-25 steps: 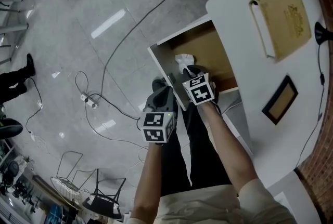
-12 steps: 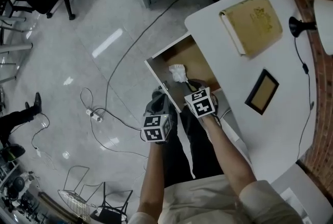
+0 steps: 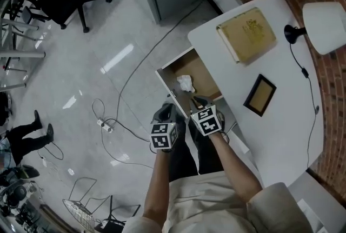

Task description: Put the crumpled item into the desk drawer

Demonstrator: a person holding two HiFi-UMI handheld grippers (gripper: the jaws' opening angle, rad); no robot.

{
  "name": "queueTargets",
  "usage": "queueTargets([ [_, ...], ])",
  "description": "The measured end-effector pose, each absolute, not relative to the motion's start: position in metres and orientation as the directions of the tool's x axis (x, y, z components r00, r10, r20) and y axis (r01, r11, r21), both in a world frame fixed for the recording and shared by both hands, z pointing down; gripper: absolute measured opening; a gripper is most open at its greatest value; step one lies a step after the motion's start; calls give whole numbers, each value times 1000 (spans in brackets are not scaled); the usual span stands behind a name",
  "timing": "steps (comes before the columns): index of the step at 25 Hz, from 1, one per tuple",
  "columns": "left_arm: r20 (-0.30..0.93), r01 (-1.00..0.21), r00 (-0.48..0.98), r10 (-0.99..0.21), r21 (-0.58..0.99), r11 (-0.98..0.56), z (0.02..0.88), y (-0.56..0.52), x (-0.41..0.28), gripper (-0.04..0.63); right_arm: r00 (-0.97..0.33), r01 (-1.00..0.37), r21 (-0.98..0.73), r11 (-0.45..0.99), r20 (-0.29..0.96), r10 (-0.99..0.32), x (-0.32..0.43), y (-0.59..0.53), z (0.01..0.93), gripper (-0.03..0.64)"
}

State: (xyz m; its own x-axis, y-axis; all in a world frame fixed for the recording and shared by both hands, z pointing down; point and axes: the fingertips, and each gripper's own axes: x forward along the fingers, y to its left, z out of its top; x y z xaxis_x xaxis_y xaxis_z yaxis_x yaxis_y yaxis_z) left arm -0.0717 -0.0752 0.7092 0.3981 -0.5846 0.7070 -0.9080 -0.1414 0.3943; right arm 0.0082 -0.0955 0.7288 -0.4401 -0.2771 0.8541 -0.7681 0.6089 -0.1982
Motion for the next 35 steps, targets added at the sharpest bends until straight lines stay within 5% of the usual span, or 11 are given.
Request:
queueTargets([
  [35,645,-888,460,-611,347,-302,537,-59,-56,15,-515,-754,-187,630,763,-390,45,-62,562,66],
])
